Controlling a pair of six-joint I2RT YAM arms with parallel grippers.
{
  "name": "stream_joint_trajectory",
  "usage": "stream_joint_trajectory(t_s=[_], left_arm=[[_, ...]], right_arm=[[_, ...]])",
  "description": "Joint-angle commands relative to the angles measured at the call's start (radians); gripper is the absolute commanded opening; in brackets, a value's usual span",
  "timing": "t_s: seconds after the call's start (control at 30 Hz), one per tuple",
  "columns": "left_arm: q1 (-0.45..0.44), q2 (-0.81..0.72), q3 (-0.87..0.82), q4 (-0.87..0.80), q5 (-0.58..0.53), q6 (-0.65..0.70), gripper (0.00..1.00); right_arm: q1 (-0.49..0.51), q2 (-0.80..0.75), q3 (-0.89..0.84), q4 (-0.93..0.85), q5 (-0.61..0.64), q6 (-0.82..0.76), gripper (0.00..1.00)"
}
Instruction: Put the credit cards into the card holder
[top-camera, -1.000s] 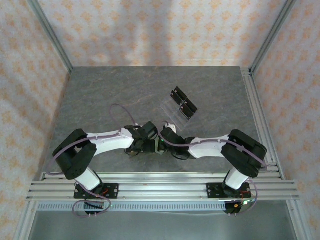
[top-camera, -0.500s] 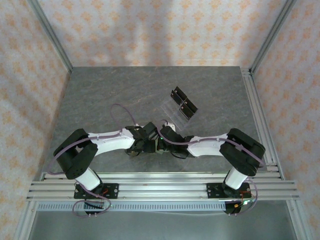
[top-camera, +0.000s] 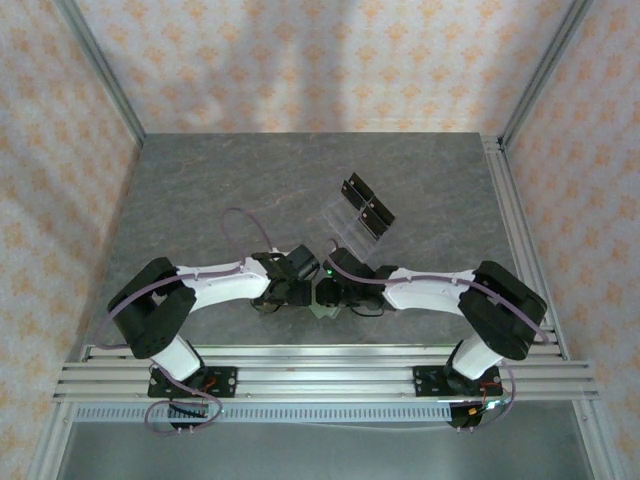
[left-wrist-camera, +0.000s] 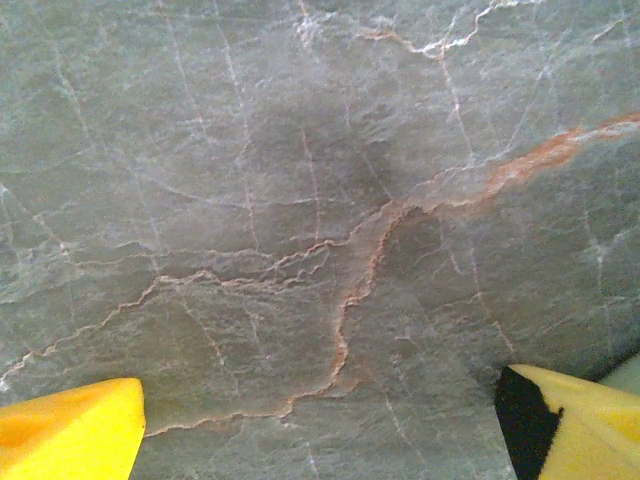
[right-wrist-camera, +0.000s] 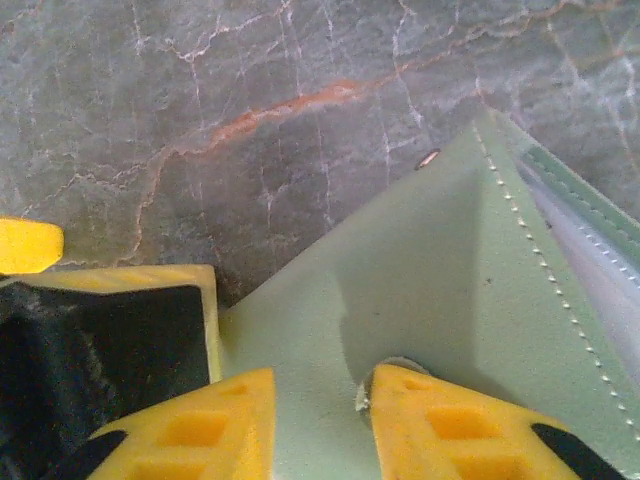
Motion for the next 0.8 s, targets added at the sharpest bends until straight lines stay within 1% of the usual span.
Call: stream_joint_trajectory(t_s=[0.0,0.17,0.33,0.43,0.57,0.77], left_arm=[[-0.018,0.030,0.001,0.066,0.052,-0.021,0.91],[-0.017,0.021,0.007,0.058,0.047,-0.019,0.92],[-0.018,0.021,0.019,0.054,0.044,-0.018,0.91],[-0.017,0.025,0.030,0.052,0.041,-0.016,0.91],[-0.017,0.030,0.039,0.045,0.037,-0.012,0.91],[-0.017,0.037,0.037,0.047,0.040,-0.010,0.91]], right_arm=[[-0.007,-0.022,-0.002,-0.210,-0.019,-0.009,0.41],[-0.029,-0.141,0.002,-0.256,0.010,0.013,0.52],[-0.054,-0.250,-0.023,-0.311,0.042,0.042,0.58],[-0.076,-0.302,-0.061,-0.332,0.050,0.068,0.58],[-0.097,-0.327,-0.128,-0.345,0.042,0.110,0.58],[-0.098,-0.310,-0.219,-0.192,-0.024,0.149,0.56]])
